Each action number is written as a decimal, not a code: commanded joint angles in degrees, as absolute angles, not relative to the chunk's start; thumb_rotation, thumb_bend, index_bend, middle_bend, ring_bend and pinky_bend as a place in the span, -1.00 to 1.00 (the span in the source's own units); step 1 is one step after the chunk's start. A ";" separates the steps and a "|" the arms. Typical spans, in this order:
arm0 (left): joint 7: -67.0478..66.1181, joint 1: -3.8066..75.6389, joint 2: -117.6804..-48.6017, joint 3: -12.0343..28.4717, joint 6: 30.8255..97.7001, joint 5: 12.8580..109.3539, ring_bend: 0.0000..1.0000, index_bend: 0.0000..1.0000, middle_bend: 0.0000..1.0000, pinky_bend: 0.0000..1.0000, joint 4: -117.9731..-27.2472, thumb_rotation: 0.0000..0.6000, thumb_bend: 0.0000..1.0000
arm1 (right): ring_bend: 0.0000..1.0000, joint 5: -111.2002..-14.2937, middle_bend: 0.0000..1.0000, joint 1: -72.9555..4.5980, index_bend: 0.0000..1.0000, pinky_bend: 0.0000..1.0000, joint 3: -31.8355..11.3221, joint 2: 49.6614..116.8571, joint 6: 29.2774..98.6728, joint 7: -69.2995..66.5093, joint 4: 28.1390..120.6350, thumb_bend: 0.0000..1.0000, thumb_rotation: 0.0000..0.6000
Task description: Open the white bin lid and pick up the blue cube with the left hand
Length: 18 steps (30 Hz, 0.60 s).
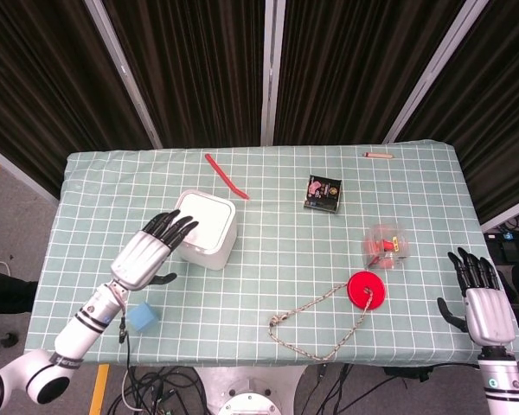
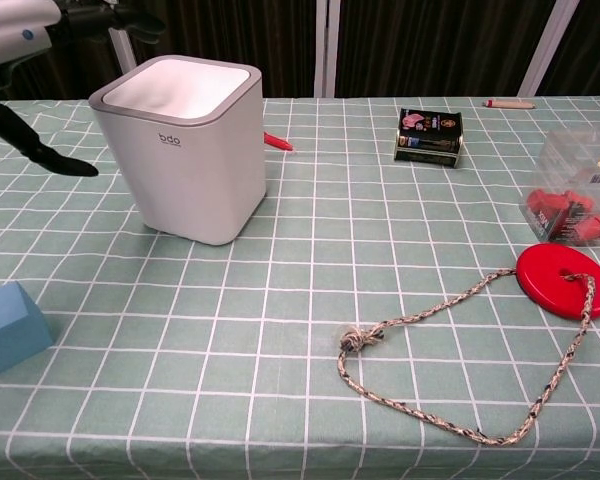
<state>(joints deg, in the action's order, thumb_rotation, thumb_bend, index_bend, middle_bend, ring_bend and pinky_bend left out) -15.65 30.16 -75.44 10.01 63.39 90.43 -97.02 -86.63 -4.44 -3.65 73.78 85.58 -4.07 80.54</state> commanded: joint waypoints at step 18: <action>-16.93 31.23 -77.54 7.91 65.99 88.66 -1.00 -0.89 -0.64 -0.73 -95.01 1.00 -0.93 | -1.00 -86.56 -1.00 -4.38 -1.00 -1.00 -3.71 74.36 85.71 -4.81 79.47 -0.48 1.00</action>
<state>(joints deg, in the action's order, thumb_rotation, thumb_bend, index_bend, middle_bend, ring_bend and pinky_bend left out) -16.78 31.73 -78.12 7.25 63.60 87.93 -94.29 -86.55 -4.38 -3.72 74.35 85.70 -4.82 79.48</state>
